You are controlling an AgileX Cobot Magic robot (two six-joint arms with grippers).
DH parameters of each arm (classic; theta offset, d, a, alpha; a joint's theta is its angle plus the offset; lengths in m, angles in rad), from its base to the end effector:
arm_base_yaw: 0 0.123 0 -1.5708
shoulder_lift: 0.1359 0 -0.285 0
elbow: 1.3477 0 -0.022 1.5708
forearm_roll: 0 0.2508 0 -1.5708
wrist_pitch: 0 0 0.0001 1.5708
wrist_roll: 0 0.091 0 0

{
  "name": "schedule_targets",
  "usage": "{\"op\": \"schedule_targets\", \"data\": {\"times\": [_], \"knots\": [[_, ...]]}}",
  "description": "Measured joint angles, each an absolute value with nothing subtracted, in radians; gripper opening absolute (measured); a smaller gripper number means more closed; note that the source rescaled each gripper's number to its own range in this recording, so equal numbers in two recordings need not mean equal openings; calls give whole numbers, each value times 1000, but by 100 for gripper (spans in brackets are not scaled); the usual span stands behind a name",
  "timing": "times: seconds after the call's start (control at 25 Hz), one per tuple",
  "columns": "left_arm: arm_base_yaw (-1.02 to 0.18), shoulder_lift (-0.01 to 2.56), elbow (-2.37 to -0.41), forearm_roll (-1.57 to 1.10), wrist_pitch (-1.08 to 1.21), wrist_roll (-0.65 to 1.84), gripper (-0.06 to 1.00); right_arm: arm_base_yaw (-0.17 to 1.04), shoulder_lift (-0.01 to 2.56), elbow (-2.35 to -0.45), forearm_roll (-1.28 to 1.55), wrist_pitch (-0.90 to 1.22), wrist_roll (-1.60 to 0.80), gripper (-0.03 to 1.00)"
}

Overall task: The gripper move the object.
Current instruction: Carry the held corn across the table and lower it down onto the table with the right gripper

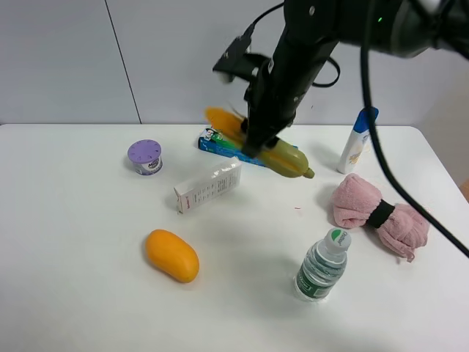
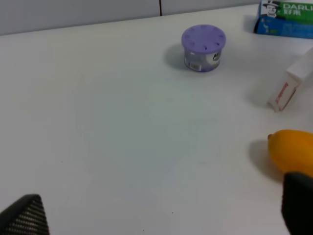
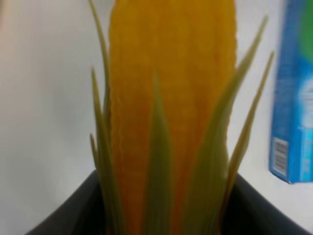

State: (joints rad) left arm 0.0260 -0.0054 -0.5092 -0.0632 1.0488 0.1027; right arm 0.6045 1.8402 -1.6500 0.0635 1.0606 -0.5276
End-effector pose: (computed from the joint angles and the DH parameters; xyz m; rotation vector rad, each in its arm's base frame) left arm -0.0062 -0.0051 0.2809 0.0803 2.0146 0.0065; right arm 0.3263 0.2315 0.2976 -1.4442 2.3228 0.1062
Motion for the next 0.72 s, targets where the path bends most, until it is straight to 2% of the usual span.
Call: {"op": "schedule_targets", "data": {"times": [0.2,0.32,0.72], "knots": [[26,-5,-509,-63,1049,103,100,623,1789,-1724,69,1063,-135,0],[26,-5,-509,-63,1049,103,100,655,1779,-1727,118,1045,21,0],[26,-5,-509,-63,1049,103,100,743,1794,-1728,186,904,111,0]]}}
